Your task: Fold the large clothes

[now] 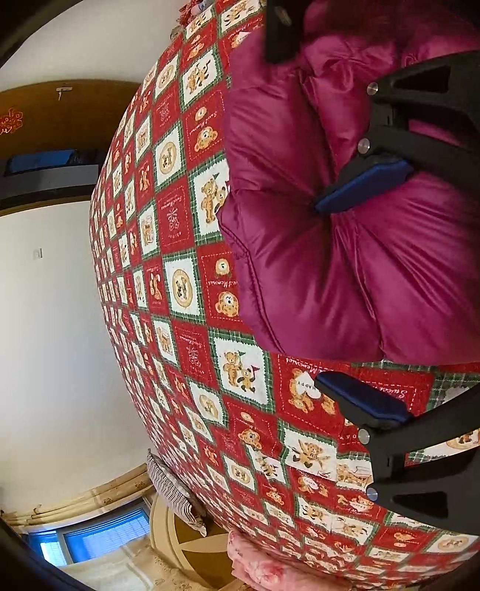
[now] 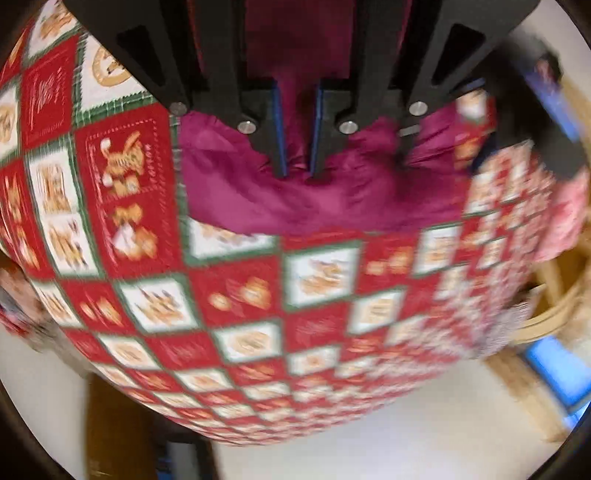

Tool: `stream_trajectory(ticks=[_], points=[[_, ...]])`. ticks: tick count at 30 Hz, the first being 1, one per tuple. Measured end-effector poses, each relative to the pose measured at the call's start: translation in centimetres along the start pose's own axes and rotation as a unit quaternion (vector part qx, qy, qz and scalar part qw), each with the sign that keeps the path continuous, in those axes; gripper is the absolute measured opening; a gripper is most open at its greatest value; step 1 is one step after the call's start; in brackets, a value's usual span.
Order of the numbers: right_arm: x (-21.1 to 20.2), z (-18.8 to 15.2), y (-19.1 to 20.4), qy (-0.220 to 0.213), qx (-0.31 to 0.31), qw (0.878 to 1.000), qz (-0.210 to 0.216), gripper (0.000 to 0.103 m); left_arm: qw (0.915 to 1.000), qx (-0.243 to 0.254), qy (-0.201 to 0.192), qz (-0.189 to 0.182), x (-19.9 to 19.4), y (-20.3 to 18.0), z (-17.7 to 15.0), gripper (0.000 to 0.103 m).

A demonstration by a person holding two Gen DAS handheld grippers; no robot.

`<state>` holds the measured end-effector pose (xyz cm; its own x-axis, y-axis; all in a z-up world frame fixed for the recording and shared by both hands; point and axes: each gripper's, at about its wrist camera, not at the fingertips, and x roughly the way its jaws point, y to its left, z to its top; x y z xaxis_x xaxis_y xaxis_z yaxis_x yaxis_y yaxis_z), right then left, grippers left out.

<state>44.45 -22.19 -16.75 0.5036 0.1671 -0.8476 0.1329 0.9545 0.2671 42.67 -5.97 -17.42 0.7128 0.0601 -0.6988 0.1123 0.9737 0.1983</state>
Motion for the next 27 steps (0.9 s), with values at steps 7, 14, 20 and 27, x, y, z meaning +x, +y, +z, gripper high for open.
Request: stream_trajectory(ticks=[7,14,20,27], points=[[3.0,-0.7,-1.1,-0.056,-0.015,0.997,-0.056,0.016,1.0,-0.007,0.001,-0.002,0.3,0.0,0.0,0.089],[4.4,-0.5,-0.4,-0.079,-0.048,0.993,-0.069,0.016,0.9988,-0.037,0.023,-0.022,1.5,0.8,0.4,0.091],[4.6,-0.8,-1.3,-0.081,-0.037,0.995,-0.044,0.016,0.9941,-0.082,0.047,-0.054,3.1,2.7,1.9,0.102],[4.4,-1.0,-1.7,-0.084,-0.025,0.996,-0.028,0.016,0.9949,-0.066,0.064,-0.041,6.5,1.4,3.2,0.102]])
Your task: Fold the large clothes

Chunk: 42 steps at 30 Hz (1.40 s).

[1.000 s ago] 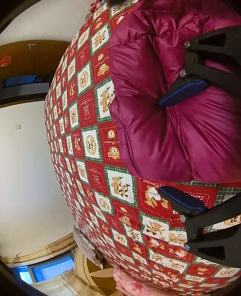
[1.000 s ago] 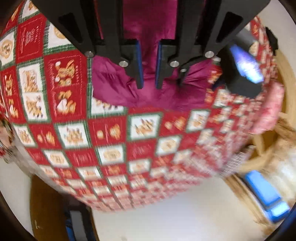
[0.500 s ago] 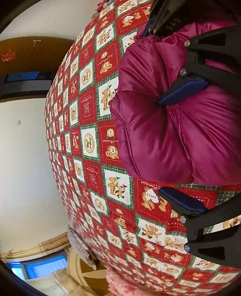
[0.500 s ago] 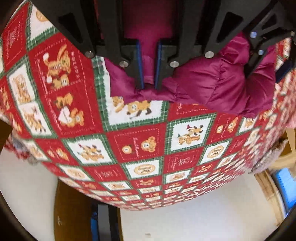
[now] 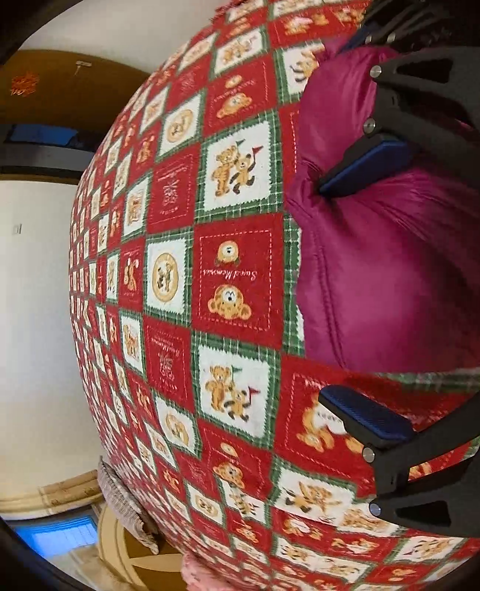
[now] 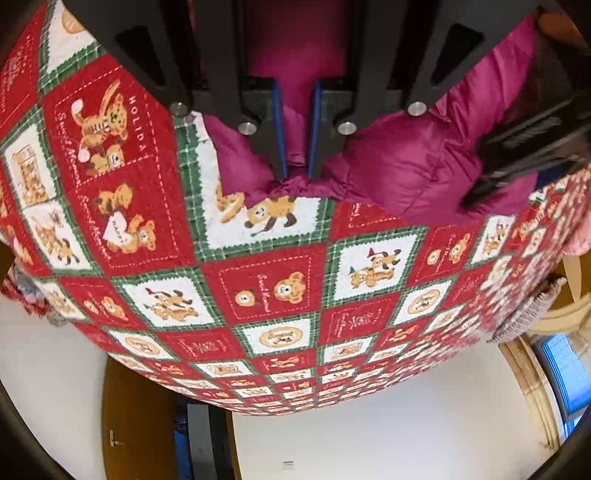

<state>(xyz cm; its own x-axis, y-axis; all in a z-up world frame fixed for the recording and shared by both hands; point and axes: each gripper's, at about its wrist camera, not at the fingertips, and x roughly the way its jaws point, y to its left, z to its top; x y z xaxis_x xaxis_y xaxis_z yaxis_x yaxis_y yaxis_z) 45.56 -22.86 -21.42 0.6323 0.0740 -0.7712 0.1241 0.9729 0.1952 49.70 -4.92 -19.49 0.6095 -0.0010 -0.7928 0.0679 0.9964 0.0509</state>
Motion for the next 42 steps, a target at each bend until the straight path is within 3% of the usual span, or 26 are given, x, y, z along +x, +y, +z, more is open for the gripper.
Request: stream_trajectory(ticks=[7,13,16,18,22,24,27,30,33,38,41,42], points=[[-0.4,0.1,-0.4,-0.001,0.017,1.0,0.014,0.015,1.0,0.001,0.0,0.007,0.9,-0.2,-0.2,0.103],[-6.1,-1.9,-0.6,-0.035,0.026,0.998,0.039,0.017,1.0,-0.001,-0.001,0.004,0.7,0.0,-0.2,0.103],[-6.6,-3.4,-0.2,-0.037,0.006,0.999,0.032,0.018,1.0,-0.003,0.001,-0.004,0.6,0.2,-0.1,0.103],[-5.7,-4.4,-0.3,-0.037,0.01,0.999,0.028,0.018,0.9998,-0.006,0.006,-0.018,0.4,0.5,-0.1,0.102],[-4.8,-4.9,-1.3,-0.042,0.03,0.997,0.048,0.016,0.9922,-0.051,0.045,-0.104,-0.6,3.1,-0.1,0.102],[-4.7,-4.8,-1.8,-0.042,0.038,0.997,0.058,0.016,0.9898,-0.068,0.046,-0.117,-2.4,4.5,-0.5,0.102],[-4.8,-4.8,-1.6,-0.041,0.036,0.997,0.057,0.016,0.9907,-0.064,0.02,-0.119,-6.5,5.8,-1.9,0.102],[-5.5,-4.2,-1.7,-0.029,0.034,0.997,0.059,0.017,0.993,-0.019,-0.015,-0.115,-11.2,5.4,-4.4,0.102],[-9.5,-4.8,-2.2,-0.057,0.045,0.993,0.095,0.024,0.9949,0.016,-0.031,-0.095,-13.5,4.9,-7.2,0.102],[-15.0,-8.1,-1.9,-0.077,0.017,0.991,0.113,0.024,0.9957,0.014,-0.017,-0.09,-13.3,5.0,-11.3,0.102],[-15.3,-10.4,-1.4,-0.056,0.006,0.991,0.122,0.038,0.9965,0.008,-0.019,-0.08,-12.8,4.6,-12.6,0.102],[-14.8,-10.9,-1.2,-0.045,0.002,0.992,0.12,0.038,0.9968,0.004,-0.021,-0.077,-12.9,4.6,-12.7,0.102]])
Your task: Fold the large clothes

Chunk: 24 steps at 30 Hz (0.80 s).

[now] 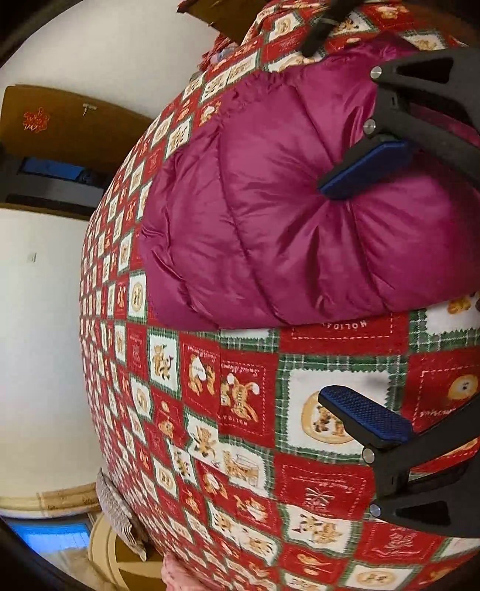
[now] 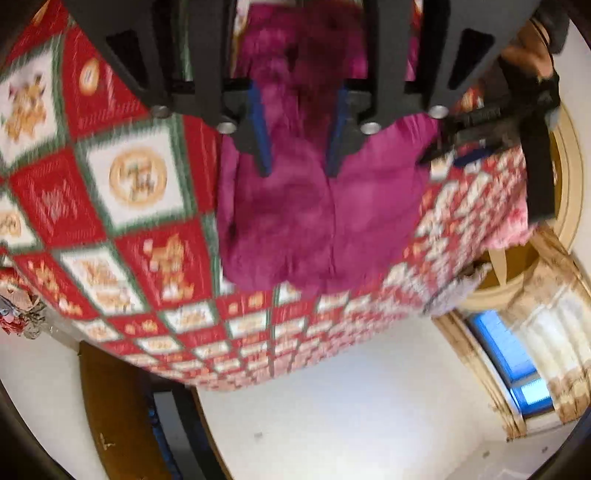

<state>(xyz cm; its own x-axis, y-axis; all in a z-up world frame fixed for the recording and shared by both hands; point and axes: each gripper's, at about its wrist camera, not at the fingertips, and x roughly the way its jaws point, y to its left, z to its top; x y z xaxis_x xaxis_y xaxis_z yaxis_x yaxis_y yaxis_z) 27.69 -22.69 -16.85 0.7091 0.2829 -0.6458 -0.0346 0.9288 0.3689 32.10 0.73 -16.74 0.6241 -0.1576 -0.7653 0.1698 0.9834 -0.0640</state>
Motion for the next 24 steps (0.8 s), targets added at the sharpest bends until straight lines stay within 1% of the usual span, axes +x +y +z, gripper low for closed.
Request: stream_trajectory(ticks=[1,3,6,10,13,15,16,17,18,19,22,23,24], points=[[0.7,-0.8,-0.1,0.013,-0.003,1.0,-0.004,0.038,1.0,-0.002,0.0,0.003,0.0,-0.1,0.0,0.102],[1.8,-1.7,-0.3,0.02,-0.004,1.0,-0.017,0.038,0.9999,0.004,0.0,0.01,0.0,-0.4,0.0,0.102],[2.6,-1.8,-0.6,0.025,-0.002,0.999,-0.026,0.038,0.9989,0.027,-0.009,0.038,-0.3,-1.4,-0.2,0.102],[2.4,-1.8,-0.4,0.029,-0.011,0.999,-0.034,0.041,0.9963,0.05,-0.018,0.068,-1.0,-2.0,-0.3,0.102],[1.6,-1.4,-0.5,0.035,-0.009,0.999,-0.038,0.046,0.9915,0.07,-0.028,0.106,-1.6,-2.1,-0.1,0.102],[0.3,-0.8,-0.7,0.016,-0.009,0.999,-0.041,0.061,0.9876,0.075,-0.048,0.129,-2.3,-1.6,0.2,0.102],[-0.4,-0.4,-0.7,0.0,-0.01,0.999,-0.046,0.076,0.9869,0.072,-0.054,0.134,-2.6,-1.4,0.4,0.102],[-1.1,0.2,-0.8,-0.02,-0.011,0.999,-0.048,0.084,0.9869,0.062,-0.061,0.136,-3.0,-0.7,0.9,0.102],[-1.3,0.6,-0.9,-0.028,-0.012,0.998,-0.046,0.086,0.9877,0.051,-0.063,0.134,-3.1,-0.2,1.3,0.102],[-1.3,1.0,-1.1,-0.03,-0.013,0.998,-0.045,0.087,0.989,0.041,-0.061,0.128,-3.0,0.4,1.7,0.102],[-0.3,2.0,-1.6,-0.02,-0.01,0.999,-0.04,0.087,0.9925,0.018,-0.048,0.111,-2.4,1.5,2.5,0.102],[0.2,2.3,-1.8,-0.015,-0.007,0.999,-0.037,0.087,0.9942,0.003,-0.042,0.099,-2.0,2.1,2.8,0.102],[0.8,2.5,-2.0,-0.009,-0.004,0.999,-0.035,0.087,0.9962,-0.018,-0.038,0.076,-1.8,2.8,3.0,0.102]])
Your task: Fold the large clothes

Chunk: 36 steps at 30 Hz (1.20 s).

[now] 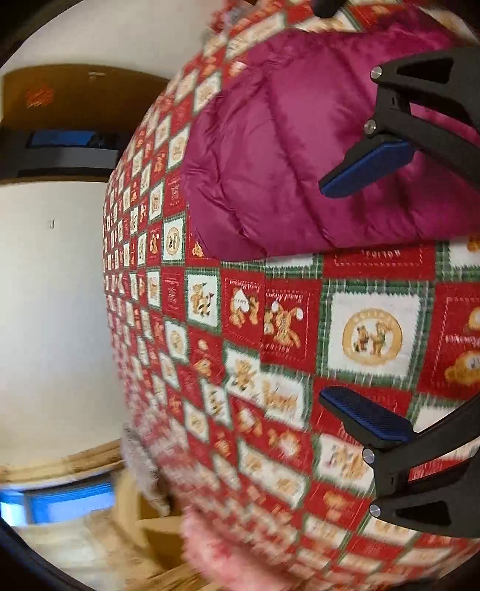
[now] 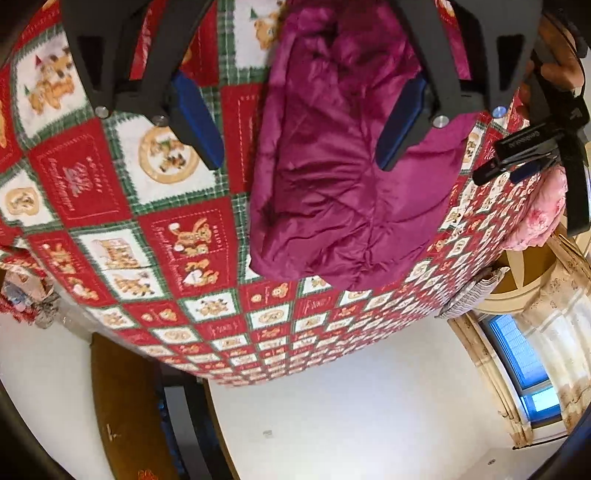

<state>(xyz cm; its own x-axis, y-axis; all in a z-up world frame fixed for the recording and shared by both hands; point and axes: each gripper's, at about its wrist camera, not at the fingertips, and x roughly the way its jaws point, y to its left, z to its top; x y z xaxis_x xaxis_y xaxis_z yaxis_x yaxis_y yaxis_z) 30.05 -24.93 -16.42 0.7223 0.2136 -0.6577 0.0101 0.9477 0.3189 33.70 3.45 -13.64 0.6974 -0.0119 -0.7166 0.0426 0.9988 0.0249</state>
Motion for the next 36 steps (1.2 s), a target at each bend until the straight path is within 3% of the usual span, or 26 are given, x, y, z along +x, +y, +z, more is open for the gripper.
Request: stream_trajectory(ticks=[6,7,8,11,13,15,17,20,23,27,31,33,36], points=[[2.5,0.5,-0.5,0.026,0.009,1.0,0.014,0.087,0.9914,-0.09,0.036,-0.088,2.5,1.9,0.5,0.102],[2.8,0.6,-0.5,0.029,0.009,0.999,0.016,0.087,0.9852,-0.114,0.05,-0.118,3.4,2.4,0.5,0.102],[3.0,0.6,-0.5,0.031,0.009,0.999,0.018,0.087,0.9708,-0.156,0.073,-0.166,4.7,3.2,0.3,0.102],[3.4,0.8,-0.6,0.035,0.005,0.999,0.023,0.09,0.935,-0.23,0.121,-0.242,7.3,4.0,-0.6,0.102],[3.5,1.0,-0.7,0.037,-0.001,0.999,0.024,0.091,0.9227,-0.249,0.132,-0.264,8.3,4.1,-1.2,0.102],[3.8,1.0,-0.9,0.041,-0.003,0.999,0.027,0.094,0.9188,-0.251,0.127,-0.277,8.2,4.2,-1.2,0.102],[4.4,1.1,-1.1,0.047,-0.002,0.998,0.036,0.095,0.919,-0.244,0.128,-0.282,8.2,3.8,-1.0,0.102],[5.4,1.3,-1.5,0.05,0.007,0.997,0.054,0.095,0.9268,-0.199,0.133,-0.289,8.0,1.6,-0.6,0.102],[6.5,1.2,-2.0,0.061,0.027,0.994,0.082,0.095,0.9205,-0.171,0.143,-0.321,8.5,-1.1,-0.4,0.102],[6.8,0.8,-2.1,0.061,0.037,0.992,0.101,0.096,0.9256,-0.156,0.138,-0.316,9.3,-2.5,0.3,0.102],[7.2,0.4,-1.1,0.07,0.033,0.988,0.133,0.086,0.9279,-0.148,0.128,-0.317,9.5,-3.3,0.4,0.102],[7.4,0.2,-0.2,0.077,0.021,0.988,0.129,0.084,0.9306,-0.141,0.123,-0.314,9.4,-3.4,0.2,0.102],[7.5,0.0,0.7,0.087,0.016,0.988,0.13,0.066,0.9377,-0.126,0.114,-0.303,9.1,-4.0,0.0,0.097]])
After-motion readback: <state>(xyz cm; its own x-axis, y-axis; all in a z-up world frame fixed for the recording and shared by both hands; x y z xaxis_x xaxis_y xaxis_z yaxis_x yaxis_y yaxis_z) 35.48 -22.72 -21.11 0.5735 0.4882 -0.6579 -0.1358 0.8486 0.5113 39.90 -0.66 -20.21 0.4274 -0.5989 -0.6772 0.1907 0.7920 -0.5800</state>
